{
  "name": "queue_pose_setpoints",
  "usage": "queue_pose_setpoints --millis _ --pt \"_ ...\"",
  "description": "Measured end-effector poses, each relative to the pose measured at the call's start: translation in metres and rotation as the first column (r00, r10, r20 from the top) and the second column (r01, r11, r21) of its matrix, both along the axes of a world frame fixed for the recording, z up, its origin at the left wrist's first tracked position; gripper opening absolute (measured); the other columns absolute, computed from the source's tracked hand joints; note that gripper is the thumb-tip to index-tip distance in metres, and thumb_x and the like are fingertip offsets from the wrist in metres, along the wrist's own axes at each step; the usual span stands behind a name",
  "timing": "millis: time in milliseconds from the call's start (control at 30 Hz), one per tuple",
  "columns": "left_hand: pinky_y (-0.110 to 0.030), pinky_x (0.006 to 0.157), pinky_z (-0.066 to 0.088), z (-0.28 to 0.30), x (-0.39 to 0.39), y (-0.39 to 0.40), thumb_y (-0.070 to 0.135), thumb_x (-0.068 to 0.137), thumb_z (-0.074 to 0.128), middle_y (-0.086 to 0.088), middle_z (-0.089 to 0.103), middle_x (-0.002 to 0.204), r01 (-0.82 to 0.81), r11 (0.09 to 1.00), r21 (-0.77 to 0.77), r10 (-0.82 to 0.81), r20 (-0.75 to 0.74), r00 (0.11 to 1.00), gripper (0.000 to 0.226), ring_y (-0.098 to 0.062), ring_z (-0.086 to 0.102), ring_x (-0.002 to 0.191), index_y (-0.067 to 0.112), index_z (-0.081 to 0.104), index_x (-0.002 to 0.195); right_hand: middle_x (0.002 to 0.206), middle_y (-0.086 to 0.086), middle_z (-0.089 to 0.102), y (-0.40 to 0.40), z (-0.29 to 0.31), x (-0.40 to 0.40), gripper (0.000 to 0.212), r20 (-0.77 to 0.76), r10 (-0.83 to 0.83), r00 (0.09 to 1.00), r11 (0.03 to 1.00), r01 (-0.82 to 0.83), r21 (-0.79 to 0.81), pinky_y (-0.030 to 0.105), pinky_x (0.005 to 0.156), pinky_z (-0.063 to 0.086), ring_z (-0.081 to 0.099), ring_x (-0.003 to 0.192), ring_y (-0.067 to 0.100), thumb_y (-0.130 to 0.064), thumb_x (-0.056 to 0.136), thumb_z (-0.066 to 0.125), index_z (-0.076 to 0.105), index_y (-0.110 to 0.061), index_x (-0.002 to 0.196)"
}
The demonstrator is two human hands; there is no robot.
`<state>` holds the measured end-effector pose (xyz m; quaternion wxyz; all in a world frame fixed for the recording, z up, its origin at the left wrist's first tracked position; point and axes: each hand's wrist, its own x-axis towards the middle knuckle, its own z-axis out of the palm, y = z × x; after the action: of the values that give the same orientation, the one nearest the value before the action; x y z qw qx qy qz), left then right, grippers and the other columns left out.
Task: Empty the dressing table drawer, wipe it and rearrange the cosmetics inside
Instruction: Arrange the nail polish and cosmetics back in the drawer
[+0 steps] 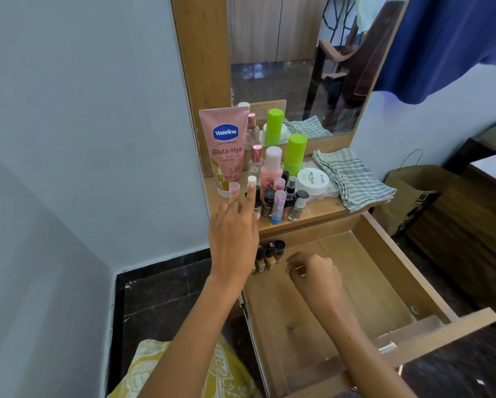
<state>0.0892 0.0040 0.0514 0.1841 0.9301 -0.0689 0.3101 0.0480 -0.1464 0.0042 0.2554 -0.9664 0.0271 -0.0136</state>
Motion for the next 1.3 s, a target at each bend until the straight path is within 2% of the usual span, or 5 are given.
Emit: queue_pose_setpoints --millis 233,533,767,1033,1300 --pt "-0.021 0.057 0.044 0.008 0.007 0.000 0.025 0.084 0.068 -0.005 0.067 0.088 0.046 0.993 -0.105 -0.036 0.092 0.995 0.023 -0.020 0.061 0.081 0.010 0.065 0.101 0.096 -0.012 0.072 0.009 0.004 -0.002 0.016 0.107 0.029 0.994 0.997 -0.036 0.062 -0.002 0.057 0.028 0.061 0.080 -0.002 -0.020 0.088 0.064 0.073 -0.025 0.100" --pt "-0.018 0.060 0.052 0.003 -0.033 -0.004 0.012 0.082 0.073 -0.004 0.071 0.089 0.159 0.931 -0.330 -0.070 0.264 0.962 0.023 -0.010 0.066 0.075 0.004 0.069 0.103 0.099 -0.014 0.060 0.013 0.007 -0.002 0.046 0.383 0.171 0.908 0.931 -0.276 0.239 0.016 0.064 0.053 0.060 0.077 -0.001 -0.056 0.082 0.057 0.063 -0.022 0.113" --pt "-0.007 0.081 0.045 -0.016 -0.066 -0.008 0.019 0.082 0.072 0.002 0.070 0.098 0.244 0.897 -0.368 -0.228 0.088 0.970 0.029 -0.001 0.062 0.092 0.012 0.069 0.110 0.088 -0.011 0.057 0.013 0.007 -0.005 0.014 0.500 0.228 0.836 0.898 -0.378 0.223 0.021 0.059 0.049 0.056 0.071 0.002 -0.022 0.083 0.071 0.065 -0.017 0.095" --pt "-0.040 0.103 0.041 -0.028 -0.057 0.017 0.025 0.091 0.056 0.000 0.061 0.125 0.170 0.934 -0.314 -0.186 -0.020 0.982 0.032 -0.011 0.048 0.123 0.012 0.063 0.120 0.108 -0.005 0.068 0.008 -0.014 0.000 0.033 -0.165 0.227 0.960 0.974 -0.221 0.052 0.005 0.068 0.039 0.054 0.084 0.001 -0.031 0.080 0.072 0.068 -0.020 0.112" --pt "-0.035 0.103 0.037 -0.028 -0.048 0.027 0.019 0.090 0.054 -0.003 0.060 0.124 0.113 0.953 -0.280 -0.119 -0.006 0.993 0.029 -0.016 0.049 0.120 0.013 0.064 0.116 0.106 0.001 0.067 0.032 -0.025 0.006 0.028 -0.084 0.201 0.976 0.977 -0.193 0.092 0.022 0.083 0.052 0.064 0.098 0.014 -0.018 0.080 0.073 0.068 -0.015 0.107"
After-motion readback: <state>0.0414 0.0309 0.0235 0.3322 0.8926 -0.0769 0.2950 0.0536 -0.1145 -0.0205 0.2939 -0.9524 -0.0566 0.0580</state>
